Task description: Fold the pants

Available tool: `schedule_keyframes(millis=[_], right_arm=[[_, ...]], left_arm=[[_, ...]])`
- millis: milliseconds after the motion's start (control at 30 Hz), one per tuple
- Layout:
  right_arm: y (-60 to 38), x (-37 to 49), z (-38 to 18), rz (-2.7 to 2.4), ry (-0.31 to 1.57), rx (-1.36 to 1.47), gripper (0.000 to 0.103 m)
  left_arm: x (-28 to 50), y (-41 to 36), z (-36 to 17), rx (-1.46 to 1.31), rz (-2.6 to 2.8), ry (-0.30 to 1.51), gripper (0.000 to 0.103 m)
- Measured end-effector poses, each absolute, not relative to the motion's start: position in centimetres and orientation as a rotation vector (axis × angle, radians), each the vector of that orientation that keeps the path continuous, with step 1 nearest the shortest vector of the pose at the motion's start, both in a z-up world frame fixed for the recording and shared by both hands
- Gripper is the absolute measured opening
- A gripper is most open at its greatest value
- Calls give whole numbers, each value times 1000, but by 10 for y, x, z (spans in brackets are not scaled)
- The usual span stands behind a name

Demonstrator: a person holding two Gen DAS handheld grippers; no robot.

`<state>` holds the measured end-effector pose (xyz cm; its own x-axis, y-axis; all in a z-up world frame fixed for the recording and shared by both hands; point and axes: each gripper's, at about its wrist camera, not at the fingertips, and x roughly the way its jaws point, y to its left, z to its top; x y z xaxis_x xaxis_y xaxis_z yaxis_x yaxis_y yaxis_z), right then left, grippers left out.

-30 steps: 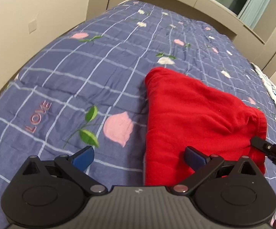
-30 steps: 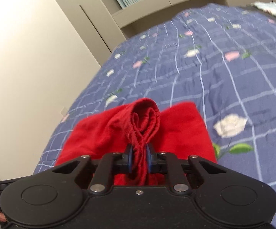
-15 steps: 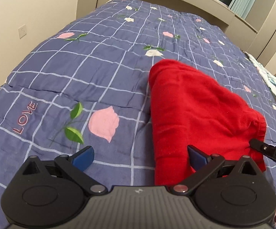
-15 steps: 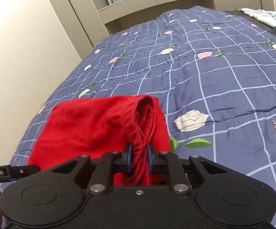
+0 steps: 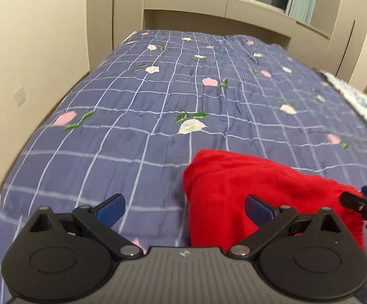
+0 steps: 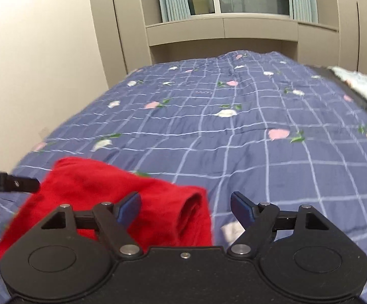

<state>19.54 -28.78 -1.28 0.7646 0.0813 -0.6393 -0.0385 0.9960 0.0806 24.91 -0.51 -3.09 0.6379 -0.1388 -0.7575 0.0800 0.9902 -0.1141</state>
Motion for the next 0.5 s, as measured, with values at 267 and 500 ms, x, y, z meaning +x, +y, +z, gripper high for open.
schedule_keyframes(millis=[267, 500], right_arm=[[-295, 233, -52, 43, 767, -34, 82], [-302, 241, -63, 56, 783, -7, 91]], left_arm=[[270, -13, -78, -12, -114, 946, 103], [271, -9, -82, -31, -122, 942, 103]])
